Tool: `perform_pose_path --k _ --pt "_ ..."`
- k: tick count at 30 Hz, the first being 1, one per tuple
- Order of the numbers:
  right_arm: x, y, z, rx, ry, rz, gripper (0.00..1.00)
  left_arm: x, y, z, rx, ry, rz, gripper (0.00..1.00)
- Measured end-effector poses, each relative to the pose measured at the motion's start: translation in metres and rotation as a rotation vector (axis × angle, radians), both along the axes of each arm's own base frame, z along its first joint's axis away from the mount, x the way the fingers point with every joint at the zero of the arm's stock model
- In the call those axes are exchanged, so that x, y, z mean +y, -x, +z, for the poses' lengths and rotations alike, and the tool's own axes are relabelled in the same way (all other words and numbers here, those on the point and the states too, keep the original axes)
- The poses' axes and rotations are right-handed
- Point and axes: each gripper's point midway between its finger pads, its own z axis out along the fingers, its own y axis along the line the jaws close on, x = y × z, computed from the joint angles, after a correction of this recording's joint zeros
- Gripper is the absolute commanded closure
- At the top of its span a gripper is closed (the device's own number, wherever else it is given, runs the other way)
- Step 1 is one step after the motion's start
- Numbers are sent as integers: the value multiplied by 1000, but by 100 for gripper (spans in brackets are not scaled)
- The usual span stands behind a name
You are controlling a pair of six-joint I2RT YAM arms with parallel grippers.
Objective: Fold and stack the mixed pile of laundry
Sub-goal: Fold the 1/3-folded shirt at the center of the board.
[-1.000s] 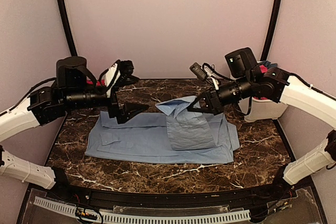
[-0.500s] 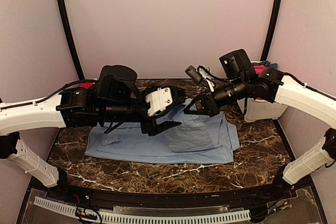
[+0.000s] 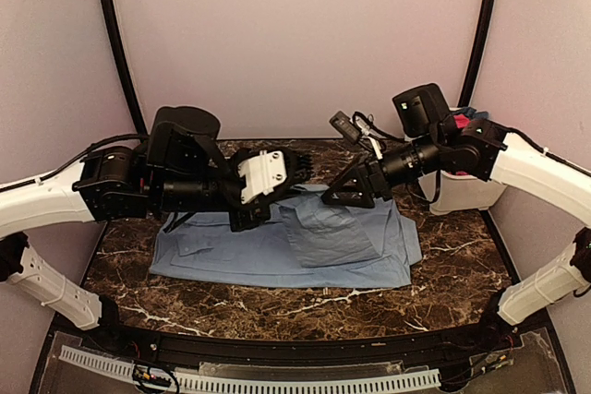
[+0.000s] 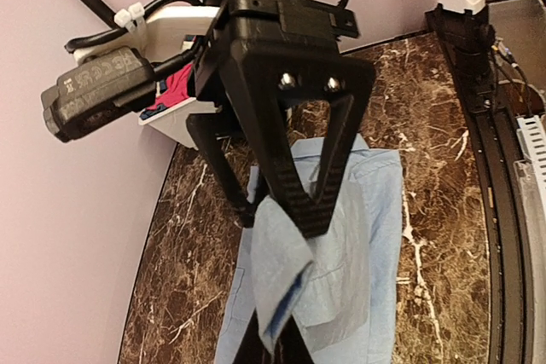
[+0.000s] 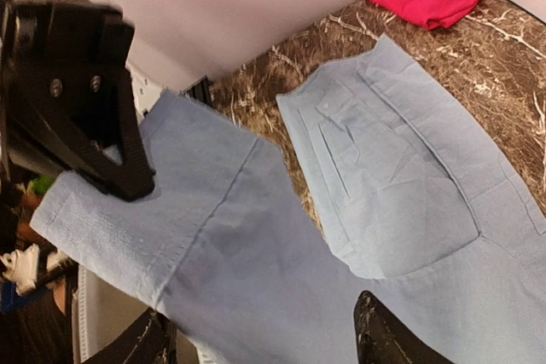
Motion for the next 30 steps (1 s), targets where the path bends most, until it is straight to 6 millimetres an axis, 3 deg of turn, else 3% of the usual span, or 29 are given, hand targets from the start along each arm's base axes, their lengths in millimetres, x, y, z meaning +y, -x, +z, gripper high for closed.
perform_pose_path --k 5,10,14,18,22,24,27,30 --pt "-22 -1 39 -51 -102 -16 23 19 37 19 39 28 -113 100" --pt "-46 -22 70 -106 -174 -97 22 26 64 24 99 43 -202 100" --pt "-54 -48 58 -81 -148 -171 23 20 79 5 185 -7 -256 100" --pt "-56 -77 33 -43 -92 -235 25 20 82 3 221 5 -251 100" --pt "-53 -100 4 0 -39 -273 26 29 70 6 264 72 -178 100" --pt "-52 -107 -9 20 -18 -284 25 33 53 10 306 117 -105 100" --pt "-53 -115 -22 41 1 -298 25 42 7 10 403 198 57 100" --pt "-56 -120 -23 34 -2 -313 25 54 -40 -6 502 254 220 100"
